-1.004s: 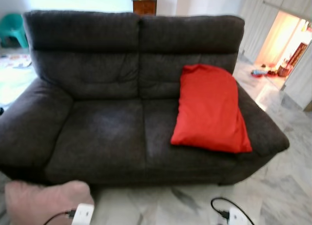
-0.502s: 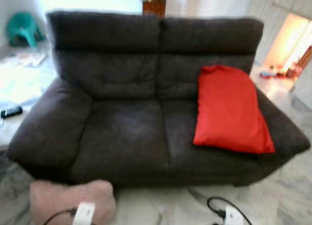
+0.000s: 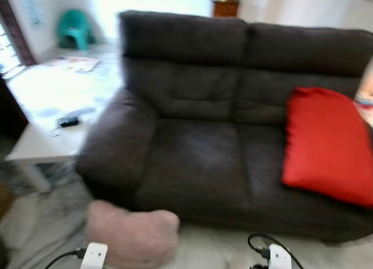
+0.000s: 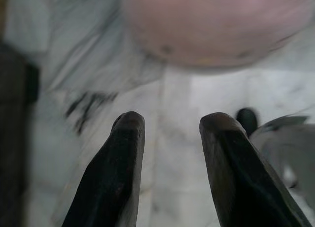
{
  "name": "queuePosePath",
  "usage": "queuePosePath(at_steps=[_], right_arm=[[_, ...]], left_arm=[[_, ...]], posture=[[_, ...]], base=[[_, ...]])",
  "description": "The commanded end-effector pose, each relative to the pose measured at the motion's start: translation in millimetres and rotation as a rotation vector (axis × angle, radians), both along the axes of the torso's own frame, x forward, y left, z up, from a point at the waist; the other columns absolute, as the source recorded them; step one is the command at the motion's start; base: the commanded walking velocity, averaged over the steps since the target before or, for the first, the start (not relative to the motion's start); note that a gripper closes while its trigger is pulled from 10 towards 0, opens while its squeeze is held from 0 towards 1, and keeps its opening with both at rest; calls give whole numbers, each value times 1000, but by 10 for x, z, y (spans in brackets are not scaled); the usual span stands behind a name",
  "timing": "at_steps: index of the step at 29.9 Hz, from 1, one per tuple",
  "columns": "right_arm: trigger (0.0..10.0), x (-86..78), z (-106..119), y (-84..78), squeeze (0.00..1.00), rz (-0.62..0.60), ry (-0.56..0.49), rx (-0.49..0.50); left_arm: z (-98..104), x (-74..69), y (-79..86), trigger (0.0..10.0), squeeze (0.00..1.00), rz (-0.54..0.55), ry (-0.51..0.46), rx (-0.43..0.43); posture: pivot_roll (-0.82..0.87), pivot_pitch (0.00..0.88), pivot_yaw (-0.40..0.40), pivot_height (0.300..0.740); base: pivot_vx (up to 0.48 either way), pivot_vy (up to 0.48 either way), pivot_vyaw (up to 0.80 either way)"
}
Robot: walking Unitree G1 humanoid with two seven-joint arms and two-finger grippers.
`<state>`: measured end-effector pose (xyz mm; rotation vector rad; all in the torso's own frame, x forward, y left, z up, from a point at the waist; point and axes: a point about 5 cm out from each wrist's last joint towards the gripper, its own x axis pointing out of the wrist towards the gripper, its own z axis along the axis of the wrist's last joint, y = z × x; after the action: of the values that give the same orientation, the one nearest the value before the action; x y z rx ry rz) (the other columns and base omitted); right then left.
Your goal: Move the pillow to the sofa from floor
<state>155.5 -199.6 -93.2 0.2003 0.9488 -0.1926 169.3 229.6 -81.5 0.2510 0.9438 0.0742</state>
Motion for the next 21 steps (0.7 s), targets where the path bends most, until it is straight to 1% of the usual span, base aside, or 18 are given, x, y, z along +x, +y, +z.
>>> queuePosePath(at_steps=[1,16,21], right_arm=[[10000,-89,-28,-44,0,-12,25,-6],[10000,-109,-33,-69,0,-71,31,-20],[10000,-106,-32,-68,0,-78,26,-15]], left_arm=[[-18,9,-90,10000,0,-16,6,-18],[-22,35,-160,10000,0,-17,1,-25],[-24,28,-156,10000,0,-16,2,-25]], posture=[[11,0,-28,740],[13,0,-33,740],[11,0,-32,740]], base=[[0,356,419],[0,356,0],[0,358,-779]])
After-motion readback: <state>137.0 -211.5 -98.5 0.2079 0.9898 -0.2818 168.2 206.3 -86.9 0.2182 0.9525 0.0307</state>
